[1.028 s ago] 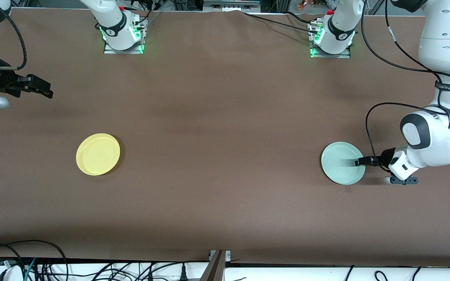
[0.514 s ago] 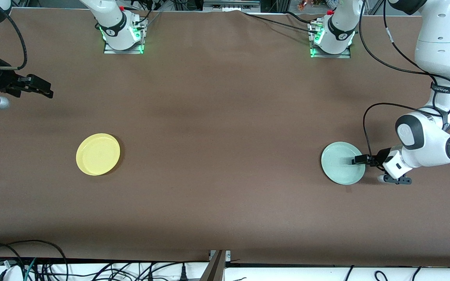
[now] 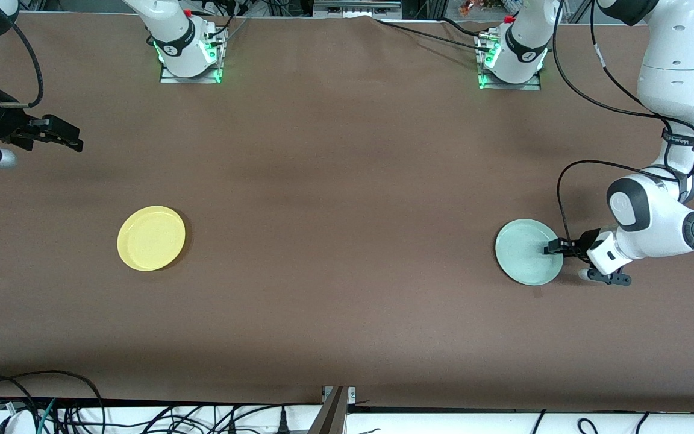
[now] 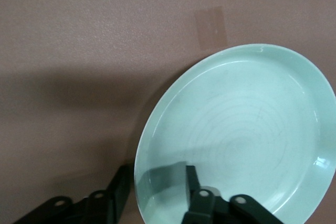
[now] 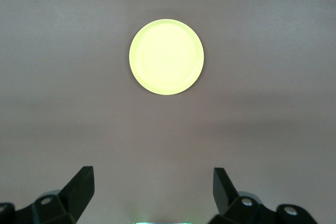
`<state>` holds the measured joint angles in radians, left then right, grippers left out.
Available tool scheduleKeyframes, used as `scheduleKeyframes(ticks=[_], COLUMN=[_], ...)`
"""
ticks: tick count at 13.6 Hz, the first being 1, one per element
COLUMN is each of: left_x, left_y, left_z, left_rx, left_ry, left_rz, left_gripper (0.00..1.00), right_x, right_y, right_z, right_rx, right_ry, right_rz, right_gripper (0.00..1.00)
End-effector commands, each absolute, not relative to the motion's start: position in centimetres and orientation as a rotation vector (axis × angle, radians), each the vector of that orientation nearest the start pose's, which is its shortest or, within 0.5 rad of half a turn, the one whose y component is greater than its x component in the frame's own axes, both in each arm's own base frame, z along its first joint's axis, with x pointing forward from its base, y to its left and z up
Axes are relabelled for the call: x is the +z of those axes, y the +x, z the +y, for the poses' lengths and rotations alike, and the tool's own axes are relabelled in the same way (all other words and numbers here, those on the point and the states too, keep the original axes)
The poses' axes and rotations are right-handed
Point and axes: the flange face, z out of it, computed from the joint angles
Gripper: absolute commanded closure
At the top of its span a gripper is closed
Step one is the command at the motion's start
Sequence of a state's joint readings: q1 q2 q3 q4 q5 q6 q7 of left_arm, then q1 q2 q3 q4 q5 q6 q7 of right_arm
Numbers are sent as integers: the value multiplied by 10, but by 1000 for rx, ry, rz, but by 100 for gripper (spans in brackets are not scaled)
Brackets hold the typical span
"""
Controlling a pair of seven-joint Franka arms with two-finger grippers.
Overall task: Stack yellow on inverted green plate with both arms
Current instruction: 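Close the left gripper on the green plate rim and lift it, then flip the green plate over with the left gripper, carrying it toward the table middle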
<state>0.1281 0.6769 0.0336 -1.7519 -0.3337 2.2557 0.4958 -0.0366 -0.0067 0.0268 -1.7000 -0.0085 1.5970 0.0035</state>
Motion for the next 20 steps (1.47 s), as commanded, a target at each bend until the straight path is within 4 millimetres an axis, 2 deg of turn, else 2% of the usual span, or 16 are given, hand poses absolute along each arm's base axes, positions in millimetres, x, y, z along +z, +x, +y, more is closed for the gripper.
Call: scheduleKeyframes(ticks=[1,5,7,9,12,16,20], left_x=[177,182,208,233,275,329,348], left_y=[636,640,652,671,696,711,699], left_z=[93,91,79,49,-4,-98,-200], left_rx=[151,133,75,5,-90,-200,-292], left_ry=[-3370,-3364,-3325,-3302,-3172,-2955,-2699], left_rz=[237,253,327,408,594,699,818], left_gripper=[100,100,100,100,100,100,100], right_x=[576,575,575,576,574,575,574], right_y=[546,544,545,544,544,544,544], right_z=[-4,-4,-5,-3,-3,-2,-2], right_rx=[155,174,172,176,184,181,184], right_ry=[-3149,-3148,-3150,-3150,-3149,-3149,-3149], right_rz=[16,18,21,14,11,9,11], right_gripper=[0,0,0,0,0,0,0])
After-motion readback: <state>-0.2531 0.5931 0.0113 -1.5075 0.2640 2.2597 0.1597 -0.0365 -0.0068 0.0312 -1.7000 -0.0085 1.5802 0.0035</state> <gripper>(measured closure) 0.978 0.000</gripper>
